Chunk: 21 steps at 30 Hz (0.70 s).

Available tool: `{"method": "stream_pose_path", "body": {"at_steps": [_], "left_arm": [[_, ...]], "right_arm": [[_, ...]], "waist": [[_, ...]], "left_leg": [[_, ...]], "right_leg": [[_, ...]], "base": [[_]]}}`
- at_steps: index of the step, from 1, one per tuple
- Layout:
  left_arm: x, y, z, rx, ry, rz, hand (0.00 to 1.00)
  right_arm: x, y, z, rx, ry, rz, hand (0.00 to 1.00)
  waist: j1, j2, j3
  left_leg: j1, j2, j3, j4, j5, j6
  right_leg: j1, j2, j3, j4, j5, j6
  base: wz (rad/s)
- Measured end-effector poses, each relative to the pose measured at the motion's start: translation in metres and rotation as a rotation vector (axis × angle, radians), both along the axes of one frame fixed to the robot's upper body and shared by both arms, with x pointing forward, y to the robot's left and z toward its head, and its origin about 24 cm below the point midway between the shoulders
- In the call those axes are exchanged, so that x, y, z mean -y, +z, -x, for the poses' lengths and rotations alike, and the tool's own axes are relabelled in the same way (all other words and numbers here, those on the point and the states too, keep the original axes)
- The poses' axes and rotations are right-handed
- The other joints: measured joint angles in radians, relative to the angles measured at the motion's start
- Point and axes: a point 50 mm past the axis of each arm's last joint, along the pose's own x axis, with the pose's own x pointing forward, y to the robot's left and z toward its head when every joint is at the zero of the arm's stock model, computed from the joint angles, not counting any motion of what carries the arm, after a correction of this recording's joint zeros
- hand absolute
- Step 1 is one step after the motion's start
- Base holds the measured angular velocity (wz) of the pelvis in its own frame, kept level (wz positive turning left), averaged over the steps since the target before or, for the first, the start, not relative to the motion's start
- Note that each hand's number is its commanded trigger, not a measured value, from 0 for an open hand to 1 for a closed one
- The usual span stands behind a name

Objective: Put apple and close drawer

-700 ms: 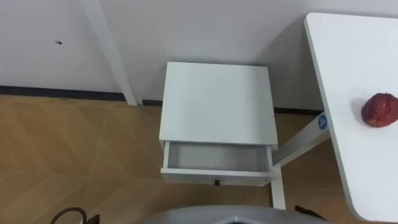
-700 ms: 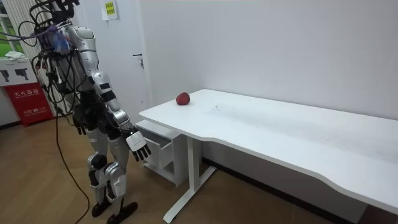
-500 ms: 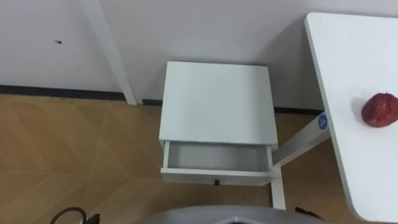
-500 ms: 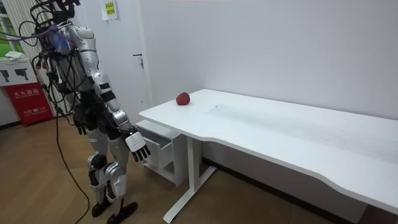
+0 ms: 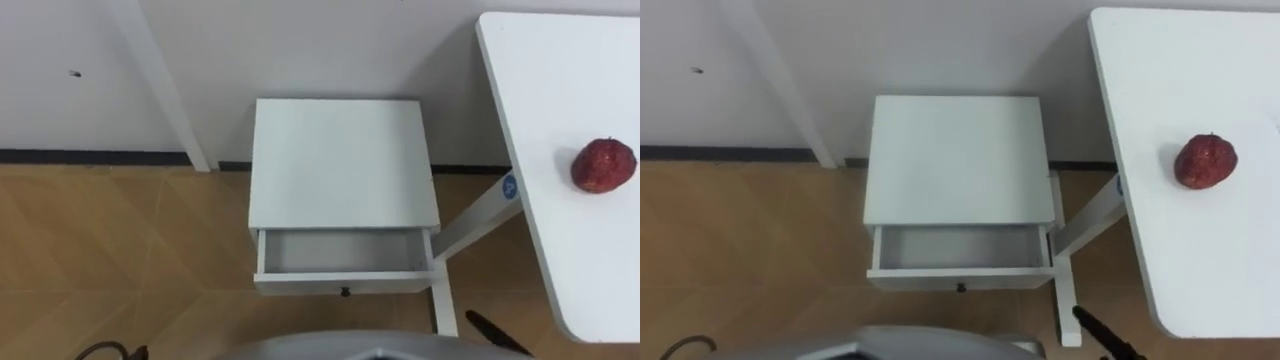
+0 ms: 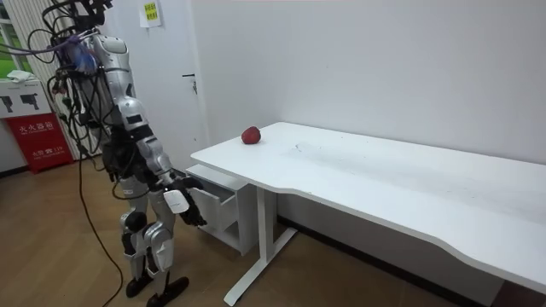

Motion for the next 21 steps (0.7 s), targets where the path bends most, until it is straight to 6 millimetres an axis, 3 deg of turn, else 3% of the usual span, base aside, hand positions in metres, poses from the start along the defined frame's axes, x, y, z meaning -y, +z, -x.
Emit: {"method": "stream_pose_path", "body": {"at_steps": [2, 7, 13, 17, 21], "left_arm": [[-0.001, 0.0, 0.001, -0.001, 0.01, -0.011, 0.0], [-0.002, 0.001, 0.003, 0.006, 0.029, -0.019, 0.0], [-0.005, 0.002, 0.008, -0.003, 0.039, -0.027, 0.0], [-0.017, 0.006, 0.011, -0.011, 0.036, -0.056, 0.0], [-0.019, 0.008, 0.008, 0.003, 0.03, -0.064, 0.0]], "right_arm": [[0.004, 0.001, 0.007, 0.027, -0.215, 0.0, 0.0], [0.018, 0.007, 0.007, 0.078, -0.51, 0.027, 0.0], [0.033, 0.015, 0.001, 0.135, -0.789, 0.043, 0.0], [0.044, 0.022, -0.008, 0.135, -0.867, 0.057, 0.0], [0.056, 0.033, -0.023, 0.171, -0.878, 0.076, 0.0]], "waist": [[-0.016, -0.001, 0.0011], [-0.039, 0.0, 0.0], [-0.057, -0.008, -0.0093], [-0.06, -0.022, -0.008], [-0.076, -0.028, -0.0044]], "left_leg": [[0.006, 0.0, 0.0, -0.001, 0.0, 0.0], [0.006, 0.0, 0.004, -0.009, 0.0, 0.001], [-0.007, 0.004, 0.032, -0.007, 0.0, 0.001], [-0.005, 0.01, 0.053, -0.008, 0.0, 0.0], [-0.006, 0.009, 0.053, -0.008, 0.0, 0.0]], "right_leg": [[0.002, 0.0, -0.002, 0.0, 0.0, 0.0], [-0.009, 0.001, -0.003, 0.009, 0.0, 0.0], [-0.029, 0.008, 0.003, 0.024, 0.0, 0.0], [-0.042, 0.015, 0.037, 0.036, 0.0, 0.0], [-0.042, 0.015, 0.036, 0.036, 0.0, 0.0]], "base": [[0.0], [-0.04], [-0.13], [-0.14], [-0.01]]}}
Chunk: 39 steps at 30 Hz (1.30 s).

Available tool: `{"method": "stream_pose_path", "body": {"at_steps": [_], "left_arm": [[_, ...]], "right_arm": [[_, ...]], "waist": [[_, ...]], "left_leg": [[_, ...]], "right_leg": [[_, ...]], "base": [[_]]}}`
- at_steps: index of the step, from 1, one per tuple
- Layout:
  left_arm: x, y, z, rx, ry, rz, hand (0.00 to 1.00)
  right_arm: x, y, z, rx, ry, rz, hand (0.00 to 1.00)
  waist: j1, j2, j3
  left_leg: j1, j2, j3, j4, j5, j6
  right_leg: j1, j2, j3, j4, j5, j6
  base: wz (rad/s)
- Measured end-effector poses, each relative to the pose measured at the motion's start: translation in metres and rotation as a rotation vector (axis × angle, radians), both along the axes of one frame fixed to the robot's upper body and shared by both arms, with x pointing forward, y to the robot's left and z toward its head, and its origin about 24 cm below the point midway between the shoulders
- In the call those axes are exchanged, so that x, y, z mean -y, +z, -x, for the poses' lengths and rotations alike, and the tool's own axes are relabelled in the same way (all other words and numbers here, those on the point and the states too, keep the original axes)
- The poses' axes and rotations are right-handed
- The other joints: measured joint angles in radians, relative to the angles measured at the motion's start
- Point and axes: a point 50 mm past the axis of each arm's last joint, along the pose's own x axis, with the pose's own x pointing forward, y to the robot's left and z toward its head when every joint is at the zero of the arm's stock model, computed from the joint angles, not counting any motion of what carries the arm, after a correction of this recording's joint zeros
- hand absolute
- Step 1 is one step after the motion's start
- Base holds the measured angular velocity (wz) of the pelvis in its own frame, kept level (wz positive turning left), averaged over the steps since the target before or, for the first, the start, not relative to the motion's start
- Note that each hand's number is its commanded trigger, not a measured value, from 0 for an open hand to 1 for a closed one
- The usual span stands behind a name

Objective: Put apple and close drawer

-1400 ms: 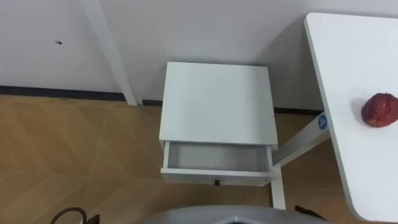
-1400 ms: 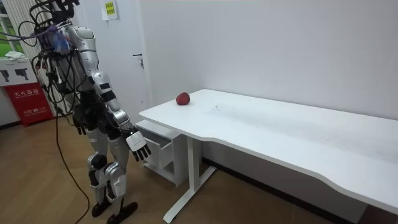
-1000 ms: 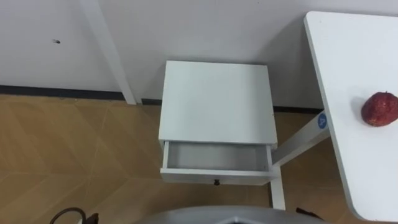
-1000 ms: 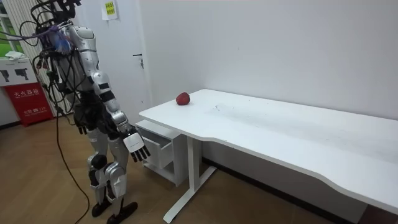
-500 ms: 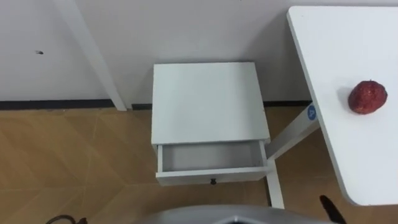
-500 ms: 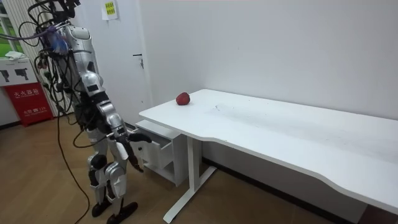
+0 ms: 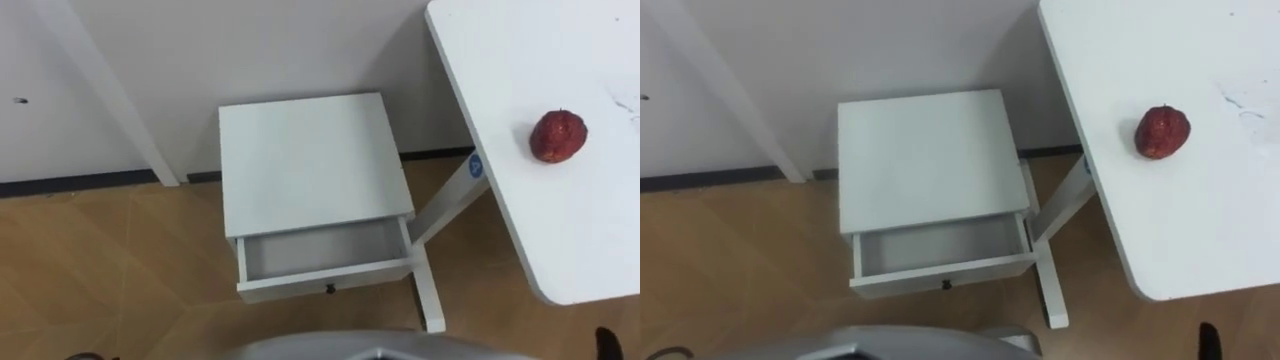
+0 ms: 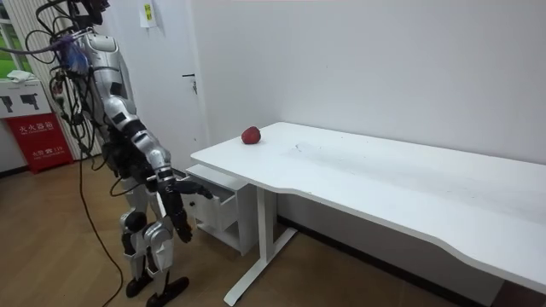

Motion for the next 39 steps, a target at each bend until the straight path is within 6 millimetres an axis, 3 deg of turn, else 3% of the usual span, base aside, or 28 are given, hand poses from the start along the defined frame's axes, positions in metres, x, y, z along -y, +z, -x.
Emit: {"method": "stream_pose_path", "body": {"at_steps": [3, 8, 11, 15, 25, 34, 39], "left_arm": [[-0.002, 0.002, -0.006, 0.031, -0.01, -0.012, 0.0], [-0.006, 0.006, -0.011, 0.06, -0.021, -0.028, 0.0], [-0.007, 0.007, -0.01, 0.076, -0.031, -0.036, 0.0], [-0.006, 0.008, -0.016, 0.103, -0.041, -0.032, 0.0], [0.001, 0.005, -0.016, 0.081, -0.111, -0.019, 0.0], [0.009, 0.002, -0.017, 0.075, -0.15, 0.005, 0.0], [0.011, 0.001, -0.011, 0.057, -0.165, 0.007, 0.0]], "right_arm": [[0.014, 0.016, -0.016, 0.023, -0.022, 0.043, 0.0], [0.054, 0.066, -0.039, 0.038, -0.035, 0.234, 0.0], [0.069, 0.1, -0.05, 0.028, -0.03, 0.39, 0.0], [0.075, 0.127, -0.058, -0.107, 0.045, 0.587, 0.0], [0.06, 0.171, -0.095, -0.298, 0.316, 0.986, 0.0], [0.026, 0.174, -0.135, -0.289, 0.67, 1.186, 0.0], [0.015, 0.169, -0.146, -0.236, 0.828, 1.203, 0.0]], "waist": [[-0.001, -0.006, 0.0007], [-0.007, -0.01, -0.001], [-0.015, -0.008, -0.001], [-0.005, -0.012, 0.0025], [0.032, -0.014, 0.0062], [0.07, 0.011, -0.0019], [0.084, 0.003, 0.0032]], "left_leg": [[-0.004, 0.0, 0.001, -0.002, 0.0, 0.0], [-0.017, 0.0, 0.0, 0.001, 0.0, 0.0], [-0.034, 0.001, -0.005, 0.004, 0.0, -0.001], [-0.052, 0.001, -0.007, 0.015, 0.001, -0.001], [-0.05, 0.002, 0.003, 0.018, 0.001, -0.002], [-0.053, 0.003, -0.001, 0.024, 0.002, -0.003], [-0.042, 0.004, -0.005, 0.026, 0.002, -0.004]], "right_leg": [[-0.008, 0.0, -0.008, 0.004, 0.0, 0.0], [-0.016, 0.0, -0.012, -0.001, 0.0, 0.0], [-0.029, 0.001, -0.013, -0.001, 0.0, 0.0], [-0.04, 0.001, -0.011, -0.002, 0.0, 0.0], [-0.045, -0.001, -0.012, -0.002, 0.001, -0.001], [-0.047, -0.001, -0.014, -0.001, 0.001, -0.002], [-0.03, -0.002, -0.015, -0.006, 0.001, -0.002]], "base": [[0.0], [0.02], [0.05], [0.02], [-0.03], [0.0], [0.03]]}}
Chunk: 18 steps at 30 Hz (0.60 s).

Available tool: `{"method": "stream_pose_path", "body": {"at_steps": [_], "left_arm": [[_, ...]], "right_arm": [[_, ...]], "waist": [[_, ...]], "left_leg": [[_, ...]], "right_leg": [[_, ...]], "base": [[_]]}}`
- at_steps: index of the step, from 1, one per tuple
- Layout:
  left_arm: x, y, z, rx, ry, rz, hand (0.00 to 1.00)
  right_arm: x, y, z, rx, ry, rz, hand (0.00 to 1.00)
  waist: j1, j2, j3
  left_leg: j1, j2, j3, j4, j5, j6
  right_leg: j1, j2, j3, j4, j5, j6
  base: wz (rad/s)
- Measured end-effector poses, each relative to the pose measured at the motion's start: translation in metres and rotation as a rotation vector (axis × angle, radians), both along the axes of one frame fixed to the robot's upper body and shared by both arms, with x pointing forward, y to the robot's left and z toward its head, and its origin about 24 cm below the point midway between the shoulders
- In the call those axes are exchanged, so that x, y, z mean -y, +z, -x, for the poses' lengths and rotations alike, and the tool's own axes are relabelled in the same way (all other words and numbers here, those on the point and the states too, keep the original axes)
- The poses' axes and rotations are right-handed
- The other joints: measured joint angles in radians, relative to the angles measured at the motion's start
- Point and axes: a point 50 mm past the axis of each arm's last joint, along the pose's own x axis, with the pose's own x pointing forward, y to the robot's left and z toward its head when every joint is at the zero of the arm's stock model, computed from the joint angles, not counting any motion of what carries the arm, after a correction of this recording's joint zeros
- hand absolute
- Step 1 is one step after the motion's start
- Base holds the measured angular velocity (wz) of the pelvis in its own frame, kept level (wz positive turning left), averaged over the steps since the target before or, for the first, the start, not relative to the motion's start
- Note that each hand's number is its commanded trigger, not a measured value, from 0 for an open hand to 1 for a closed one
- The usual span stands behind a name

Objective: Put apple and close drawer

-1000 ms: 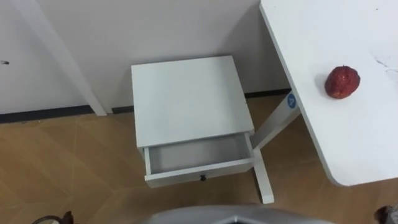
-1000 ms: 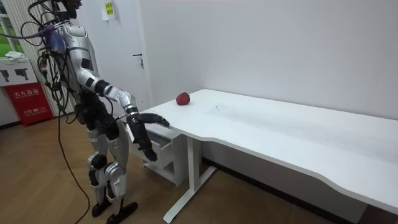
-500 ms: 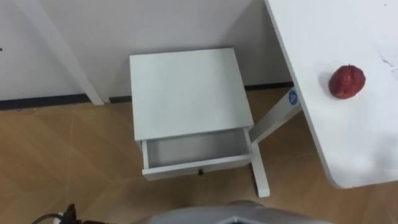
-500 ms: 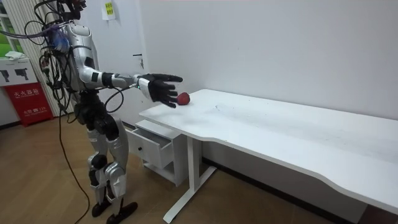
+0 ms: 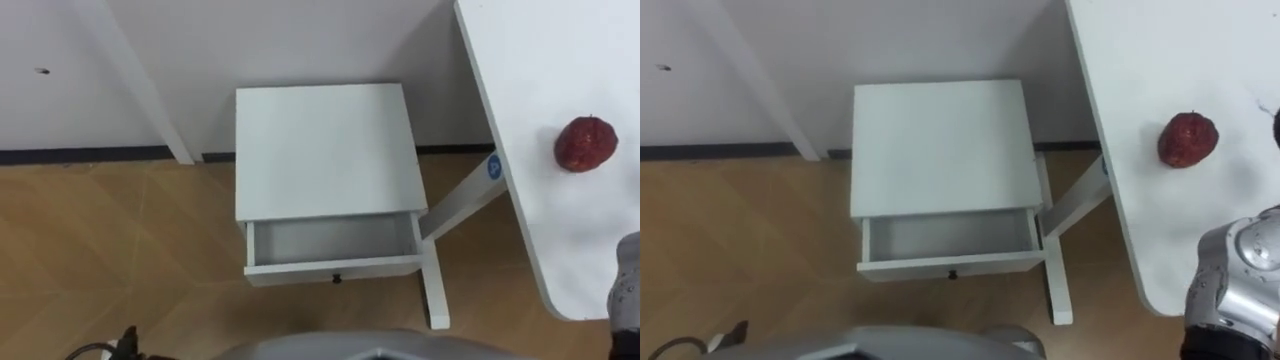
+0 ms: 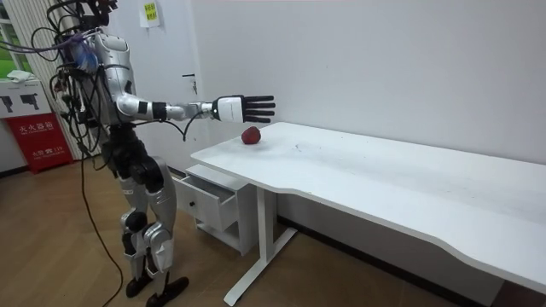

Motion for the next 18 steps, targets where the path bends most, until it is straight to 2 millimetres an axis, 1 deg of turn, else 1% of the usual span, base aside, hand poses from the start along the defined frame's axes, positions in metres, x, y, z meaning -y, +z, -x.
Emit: {"method": "stream_pose_path", "body": {"at_steps": [2, 6, 12, 18], "left_arm": [[0.0, 0.0, 0.003, -0.009, -0.001, -0.002, 0.0], [0.0, -0.001, 0.012, -0.042, 0.007, 0.002, 0.0], [-0.001, -0.001, 0.013, -0.05, 0.011, 0.006, 0.0], [-0.001, -0.001, 0.012, -0.044, 0.01, 0.007, 0.0]], "right_arm": [[-0.002, -0.001, -0.003, -0.013, 0.054, 0.002, 0.0], [-0.01, -0.005, -0.009, -0.065, 0.161, 0.029, 0.0], [-0.015, -0.007, -0.014, -0.101, 0.289, 0.048, 0.0], [-0.021, -0.016, -0.018, -0.181, 0.394, 0.063, 0.0]], "waist": [[0.001, -0.009, 0.0043], [-0.002, -0.018, 0.006], [0.001, -0.02, 0.0055], [0.003, -0.022, 0.0048]], "left_leg": [[0.001, 0.0, -0.002, 0.0, 0.0, 0.0], [0.01, 0.0, -0.003, 0.0, 0.0, 0.0], [0.013, 0.0, -0.002, 0.001, 0.0, 0.0], [0.015, 0.001, 0.001, 0.001, 0.0, 0.0]], "right_leg": [[0.002, -0.002, 0.0, 0.001, 0.0, 0.0], [0.011, -0.005, -0.001, 0.001, 0.0, 0.0], [0.014, -0.006, -0.001, 0.002, 0.001, -0.002], [0.013, -0.004, 0.0, 0.003, 0.002, -0.003]], "base": [[0.0], [0.0], [0.0], [-0.02]]}}
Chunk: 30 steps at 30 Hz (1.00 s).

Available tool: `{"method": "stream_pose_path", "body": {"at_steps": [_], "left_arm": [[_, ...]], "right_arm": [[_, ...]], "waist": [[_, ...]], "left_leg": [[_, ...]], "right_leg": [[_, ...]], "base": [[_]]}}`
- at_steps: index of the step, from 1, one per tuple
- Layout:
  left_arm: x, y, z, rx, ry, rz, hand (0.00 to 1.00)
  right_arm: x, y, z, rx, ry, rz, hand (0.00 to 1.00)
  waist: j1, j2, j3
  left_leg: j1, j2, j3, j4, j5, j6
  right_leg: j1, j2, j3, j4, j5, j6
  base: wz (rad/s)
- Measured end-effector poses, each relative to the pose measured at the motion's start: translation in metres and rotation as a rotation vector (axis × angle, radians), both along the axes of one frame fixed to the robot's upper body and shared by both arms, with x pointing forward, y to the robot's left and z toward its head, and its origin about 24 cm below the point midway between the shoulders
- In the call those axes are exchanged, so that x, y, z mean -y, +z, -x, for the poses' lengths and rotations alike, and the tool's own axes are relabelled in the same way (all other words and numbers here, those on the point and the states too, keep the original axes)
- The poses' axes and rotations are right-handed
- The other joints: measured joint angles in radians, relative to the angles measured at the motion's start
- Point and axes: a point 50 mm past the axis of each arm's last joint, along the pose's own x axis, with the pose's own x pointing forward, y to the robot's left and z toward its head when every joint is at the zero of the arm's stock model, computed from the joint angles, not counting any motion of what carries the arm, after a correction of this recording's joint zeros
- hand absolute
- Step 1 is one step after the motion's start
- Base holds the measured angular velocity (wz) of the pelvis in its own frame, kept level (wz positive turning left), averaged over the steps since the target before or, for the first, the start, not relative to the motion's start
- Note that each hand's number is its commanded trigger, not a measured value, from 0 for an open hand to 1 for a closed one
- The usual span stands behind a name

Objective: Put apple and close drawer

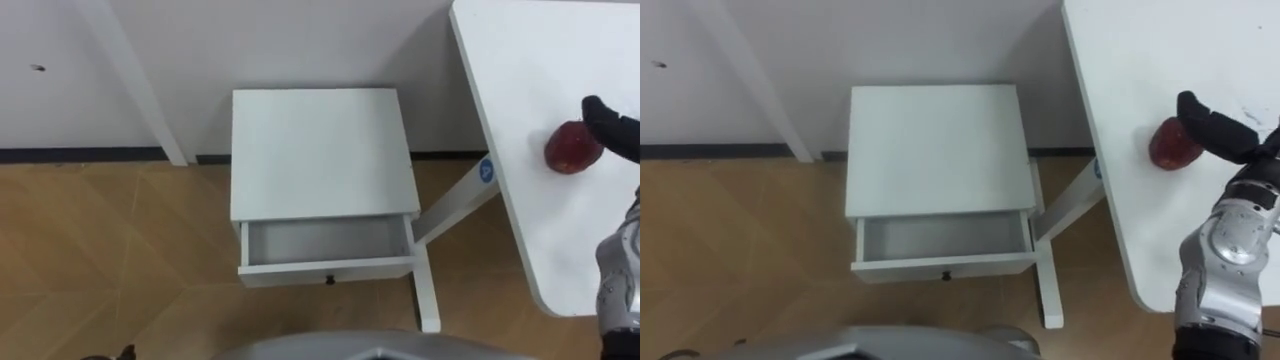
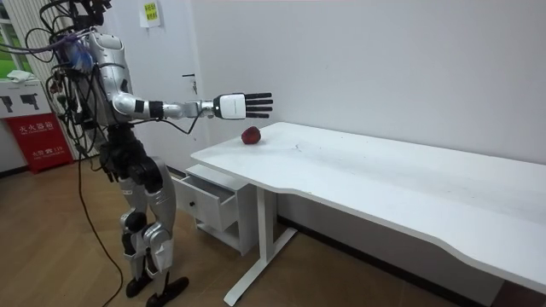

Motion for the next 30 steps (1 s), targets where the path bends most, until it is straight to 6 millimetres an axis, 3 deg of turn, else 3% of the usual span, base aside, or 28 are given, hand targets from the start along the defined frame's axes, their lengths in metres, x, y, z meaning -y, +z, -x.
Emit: {"method": "stream_pose_path", "body": {"at_steps": [12, 17, 30], "left_arm": [[0.0, 0.0, -0.001, 0.006, -0.003, 0.002, 0.0], [0.0, 0.0, 0.001, -0.003, 0.002, 0.007, 0.0], [-0.002, 0.0, -0.001, -0.003, -0.005, 0.021, 0.0]], "right_arm": [[0.005, -0.003, -0.002, -0.068, 0.121, 0.026, 0.0], [0.009, -0.021, 0.003, -0.172, 0.143, 0.012, 0.0], [0.015, -0.046, 0.016, -0.318, 0.12, 0.002, 0.0]], "waist": [[0.021, -0.005, -0.0008], [0.024, -0.011, 0.0006], [0.021, -0.006, -0.0007]], "left_leg": [[0.0, 0.0, -0.001, 0.002, 0.0, 0.0], [0.011, 0.0, -0.009, 0.001, 0.0, 0.0], [0.013, 0.0, -0.01, 0.002, 0.0, 0.0]], "right_leg": [[0.004, -0.002, -0.002, -0.002, 0.0, 0.0], [0.021, -0.004, -0.026, -0.001, 0.0, 0.0], [0.019, -0.004, -0.026, -0.001, 0.0, 0.0]], "base": [[0.0], [0.05], [0.0]]}}
